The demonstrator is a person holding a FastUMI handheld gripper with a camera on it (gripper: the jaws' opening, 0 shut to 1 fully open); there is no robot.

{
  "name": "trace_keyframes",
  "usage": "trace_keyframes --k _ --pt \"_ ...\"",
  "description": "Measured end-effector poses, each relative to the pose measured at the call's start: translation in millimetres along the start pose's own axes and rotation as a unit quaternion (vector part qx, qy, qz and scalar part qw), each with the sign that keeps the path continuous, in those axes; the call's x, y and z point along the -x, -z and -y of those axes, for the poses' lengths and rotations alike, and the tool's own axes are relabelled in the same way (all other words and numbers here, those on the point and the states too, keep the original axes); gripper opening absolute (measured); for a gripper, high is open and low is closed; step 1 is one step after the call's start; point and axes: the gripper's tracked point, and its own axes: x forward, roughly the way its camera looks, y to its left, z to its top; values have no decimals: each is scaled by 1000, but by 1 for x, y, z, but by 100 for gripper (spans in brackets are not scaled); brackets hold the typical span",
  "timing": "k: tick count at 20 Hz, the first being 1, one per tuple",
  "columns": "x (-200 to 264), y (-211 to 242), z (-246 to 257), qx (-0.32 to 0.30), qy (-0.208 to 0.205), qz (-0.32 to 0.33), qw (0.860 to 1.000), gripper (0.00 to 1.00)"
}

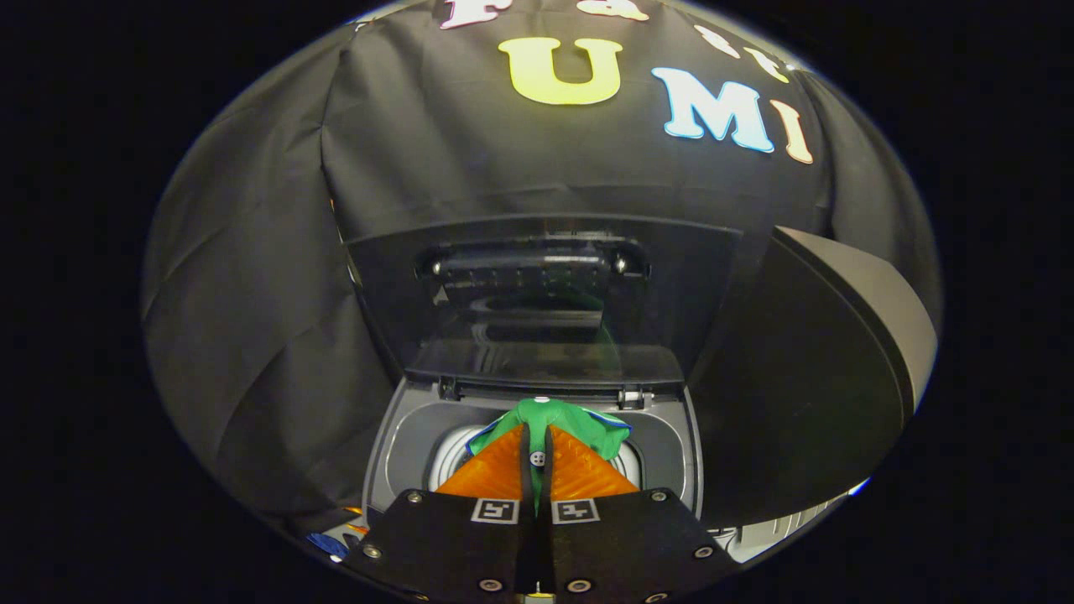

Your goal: Put the clothes into the washing machine and then close the washing machine lid.

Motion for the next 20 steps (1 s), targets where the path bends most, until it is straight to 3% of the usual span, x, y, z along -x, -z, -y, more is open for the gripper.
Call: trace_keyframes --k 11,20 --pt "-72 80 -1 -3 -14 -84 996 0" --pt "-90 159 -10 11 -37 -174 984 0"
